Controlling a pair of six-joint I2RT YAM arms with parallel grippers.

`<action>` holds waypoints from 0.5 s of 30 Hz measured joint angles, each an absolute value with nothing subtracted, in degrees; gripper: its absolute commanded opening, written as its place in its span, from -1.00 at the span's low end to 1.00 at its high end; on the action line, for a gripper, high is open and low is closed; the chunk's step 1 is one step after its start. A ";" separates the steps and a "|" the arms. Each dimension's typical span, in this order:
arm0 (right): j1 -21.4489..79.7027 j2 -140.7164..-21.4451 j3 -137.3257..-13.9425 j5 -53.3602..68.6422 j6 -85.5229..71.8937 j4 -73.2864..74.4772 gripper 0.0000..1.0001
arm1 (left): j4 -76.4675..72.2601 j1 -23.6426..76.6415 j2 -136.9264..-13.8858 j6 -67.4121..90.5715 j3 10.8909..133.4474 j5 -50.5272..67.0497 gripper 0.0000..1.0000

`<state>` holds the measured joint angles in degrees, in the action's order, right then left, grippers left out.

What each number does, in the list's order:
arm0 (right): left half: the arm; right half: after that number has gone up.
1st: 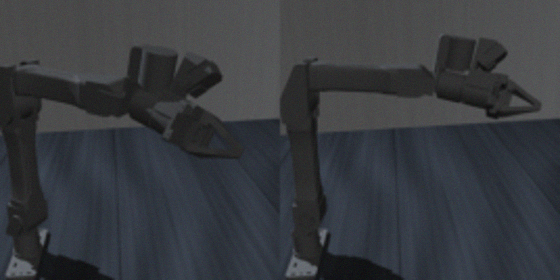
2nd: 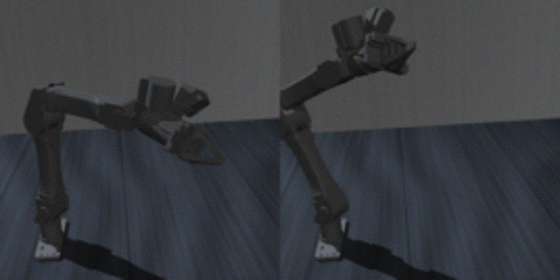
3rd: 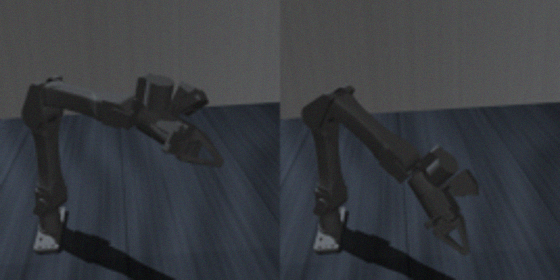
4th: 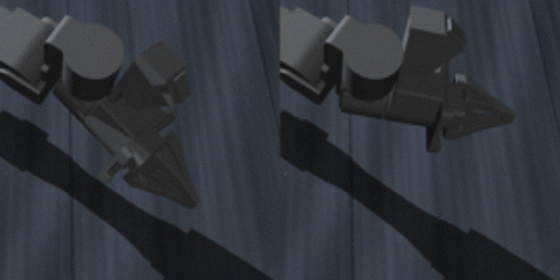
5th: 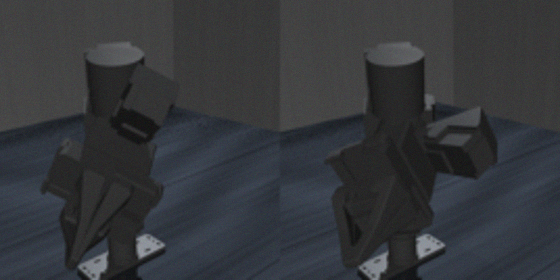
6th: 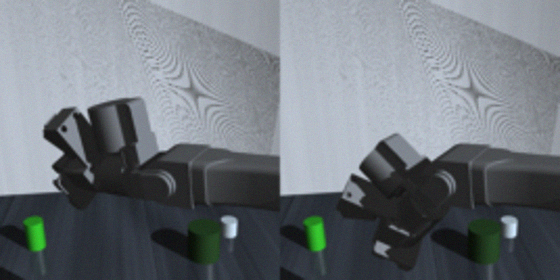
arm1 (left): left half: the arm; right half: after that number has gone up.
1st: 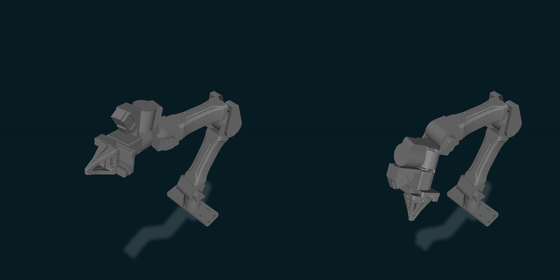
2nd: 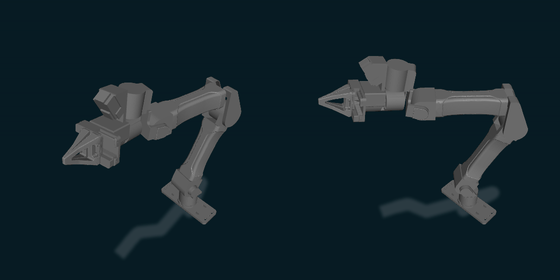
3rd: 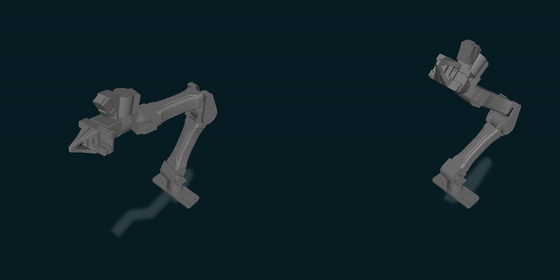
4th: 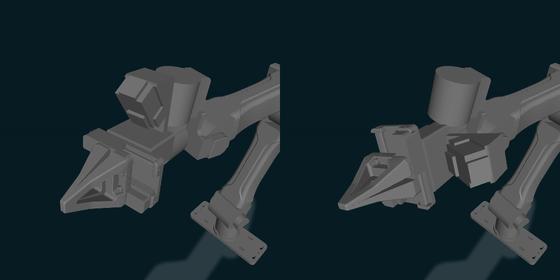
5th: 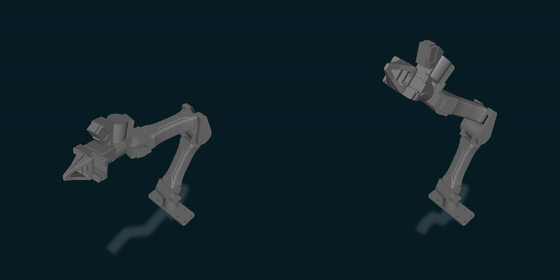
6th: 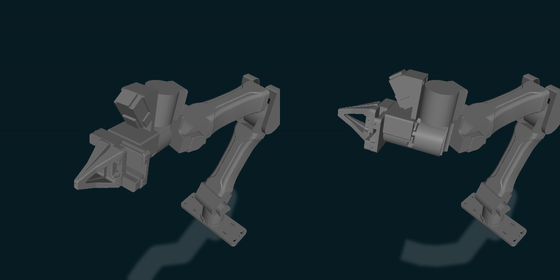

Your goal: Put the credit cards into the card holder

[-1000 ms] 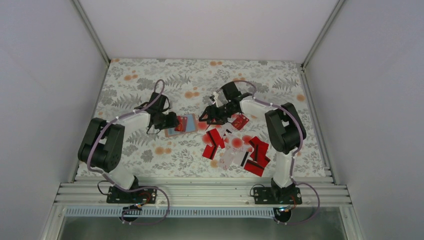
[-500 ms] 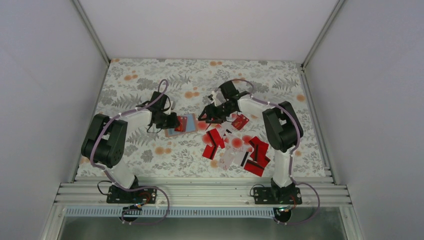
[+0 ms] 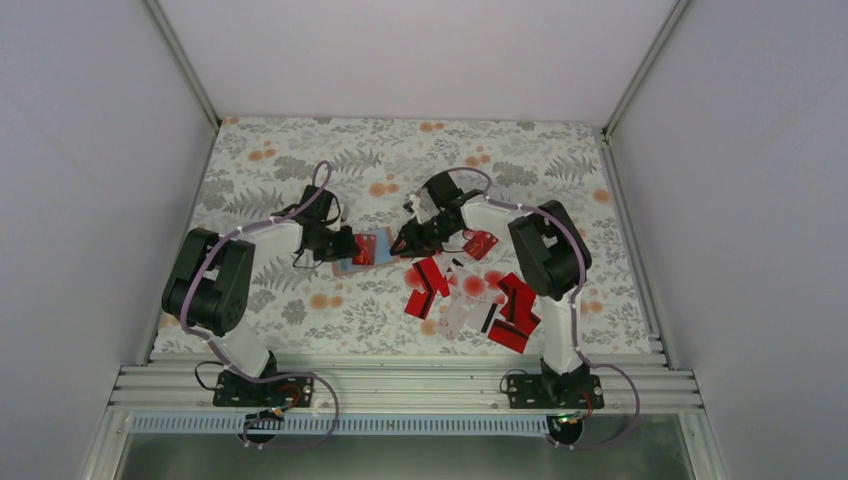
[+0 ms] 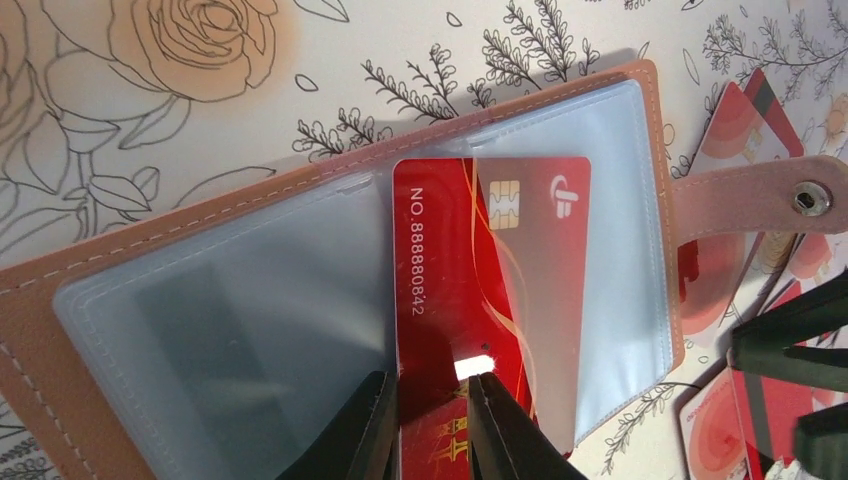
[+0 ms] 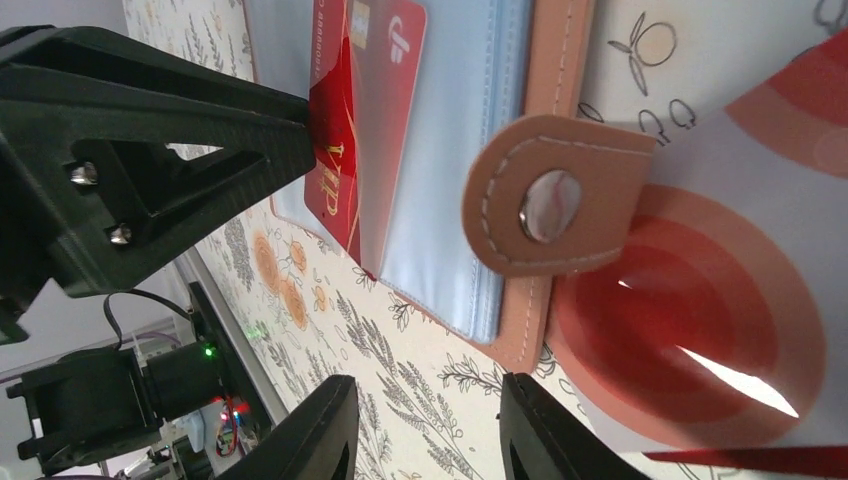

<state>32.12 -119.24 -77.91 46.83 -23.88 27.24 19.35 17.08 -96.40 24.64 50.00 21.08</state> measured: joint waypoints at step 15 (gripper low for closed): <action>33.28 -121.86 -78.06 44.80 -25.39 26.11 -0.55 | 14.81 16.43 -96.38 27.03 47.31 27.40 -0.56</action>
<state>33.28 -121.86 -78.06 44.80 -25.39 26.11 14.81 16.43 -96.38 27.03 47.31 27.40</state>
